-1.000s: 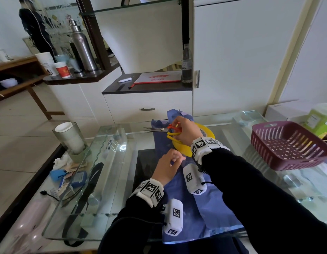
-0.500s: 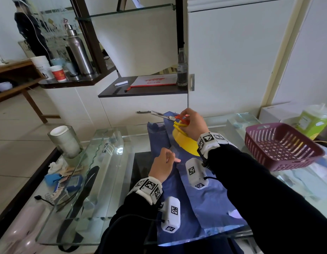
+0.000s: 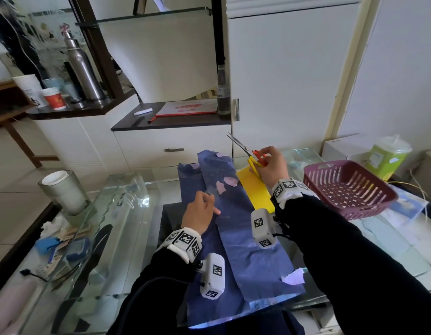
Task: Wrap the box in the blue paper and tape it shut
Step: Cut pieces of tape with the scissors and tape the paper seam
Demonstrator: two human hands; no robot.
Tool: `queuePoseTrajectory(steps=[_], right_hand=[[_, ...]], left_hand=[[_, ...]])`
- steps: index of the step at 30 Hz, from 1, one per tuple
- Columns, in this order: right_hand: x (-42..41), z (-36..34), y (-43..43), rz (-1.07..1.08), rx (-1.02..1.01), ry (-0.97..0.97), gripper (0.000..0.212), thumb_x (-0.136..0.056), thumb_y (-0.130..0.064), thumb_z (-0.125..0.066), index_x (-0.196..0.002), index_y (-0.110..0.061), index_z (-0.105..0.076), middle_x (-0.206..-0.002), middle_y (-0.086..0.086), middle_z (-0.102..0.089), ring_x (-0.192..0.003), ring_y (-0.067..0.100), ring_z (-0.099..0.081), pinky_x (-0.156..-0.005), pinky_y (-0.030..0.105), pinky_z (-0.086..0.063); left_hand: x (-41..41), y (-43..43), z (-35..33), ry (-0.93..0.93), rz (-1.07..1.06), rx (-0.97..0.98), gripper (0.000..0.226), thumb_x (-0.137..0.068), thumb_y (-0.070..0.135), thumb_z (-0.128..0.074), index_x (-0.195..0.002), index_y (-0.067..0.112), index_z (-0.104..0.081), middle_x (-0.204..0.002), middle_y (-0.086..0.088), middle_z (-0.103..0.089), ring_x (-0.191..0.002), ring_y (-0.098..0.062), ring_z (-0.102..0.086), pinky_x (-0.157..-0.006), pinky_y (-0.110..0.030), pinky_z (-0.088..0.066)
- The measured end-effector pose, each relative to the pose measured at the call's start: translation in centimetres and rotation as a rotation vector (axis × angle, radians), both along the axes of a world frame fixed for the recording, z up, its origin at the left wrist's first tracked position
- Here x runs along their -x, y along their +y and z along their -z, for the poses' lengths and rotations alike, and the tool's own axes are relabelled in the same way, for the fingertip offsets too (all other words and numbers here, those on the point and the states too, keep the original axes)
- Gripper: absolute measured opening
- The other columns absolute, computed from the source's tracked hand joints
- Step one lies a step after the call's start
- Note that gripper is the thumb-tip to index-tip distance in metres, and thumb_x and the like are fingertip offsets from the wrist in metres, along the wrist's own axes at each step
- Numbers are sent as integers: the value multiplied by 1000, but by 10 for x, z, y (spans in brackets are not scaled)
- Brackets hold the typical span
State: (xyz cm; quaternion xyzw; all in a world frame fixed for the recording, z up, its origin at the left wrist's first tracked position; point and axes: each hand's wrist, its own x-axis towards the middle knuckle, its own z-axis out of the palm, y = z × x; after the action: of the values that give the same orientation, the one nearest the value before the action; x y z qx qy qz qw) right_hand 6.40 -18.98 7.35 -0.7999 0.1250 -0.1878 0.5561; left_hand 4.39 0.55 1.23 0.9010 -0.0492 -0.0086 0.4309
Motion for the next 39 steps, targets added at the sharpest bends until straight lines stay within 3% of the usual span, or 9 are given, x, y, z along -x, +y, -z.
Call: queuePoseTrajectory(steps=[5, 9, 12, 16, 23, 28, 34, 39], right_hand=[[5, 12, -1, 30, -25, 7, 29, -75, -7, -76, -88, -18, -52, -92, 16, -69, -83, 25, -67, -83, 44, -56], [3, 14, -2, 59, -9, -39, 36, -74, -8, -76, -73, -31, -48, -80, 8, -66, -80, 27, -67, -83, 49, -55], [6, 8, 0, 15, 10, -69, 37, -76, 0, -72, -79, -25, -46, -88, 6, -66, -80, 17, -62, -86, 45, -55], [8, 9, -2, 3, 138, -59, 36, -77, -3, -72, -90, -21, -45, -98, 10, -70, -89, 23, -66, -87, 44, -53], [20, 16, -13, 44, 207, -87, 34, -77, 11, -61, -90, -17, -47, -85, 1, -61, -80, 21, -60, -83, 47, -54], [27, 23, -21, 122, 365, -59, 35, -78, 13, -49, -107, -7, -54, -101, 11, -67, -96, 29, -59, -76, 35, -47], [28, 23, -20, 147, 514, -84, 36, -76, 15, -49, -106, -3, -55, -104, 10, -68, -100, 29, -60, -70, 25, -38], [29, 21, -24, 168, 594, -38, 35, -77, 12, -49, -108, -4, -54, -103, 11, -69, -98, 32, -62, -70, 27, -41]], left_hand=[[-2, 8, -6, -18, -20, -18, 22, -100, 35, -34, -92, 16, -42, -81, -2, -74, -102, -29, -60, -89, -38, -43], [-3, 13, -7, -20, -29, -31, 22, -100, 36, -33, -93, 17, -42, -79, 1, -73, -103, -28, -60, -87, -36, -41], [-3, 13, -9, -22, -27, -40, 23, -100, 37, -33, -94, 17, -43, -72, 6, -69, -103, -26, -59, -87, -35, -40], [-3, 10, -8, -28, -23, -58, 23, -100, 37, -32, -94, 17, -43, -70, 8, -68, -101, -26, -60, -87, -36, -41], [3, 2, -4, -22, -21, -57, 24, -99, 36, -33, -94, 16, -44, -76, 6, -71, -97, -24, -60, -84, -35, -43], [7, -3, -1, -14, -25, -41, 22, -99, 36, -35, -91, 18, -44, -71, 9, -67, -97, -24, -61, -87, -35, -43], [11, -6, -2, -17, -13, -31, 22, -99, 36, -34, -92, 18, -44, -78, 5, -71, -95, -24, -61, -89, -37, -45], [12, -7, -1, -16, -9, -32, 22, -99, 35, -34, -92, 18, -44, -80, 3, -72, -95, -24, -61, -87, -35, -43]])
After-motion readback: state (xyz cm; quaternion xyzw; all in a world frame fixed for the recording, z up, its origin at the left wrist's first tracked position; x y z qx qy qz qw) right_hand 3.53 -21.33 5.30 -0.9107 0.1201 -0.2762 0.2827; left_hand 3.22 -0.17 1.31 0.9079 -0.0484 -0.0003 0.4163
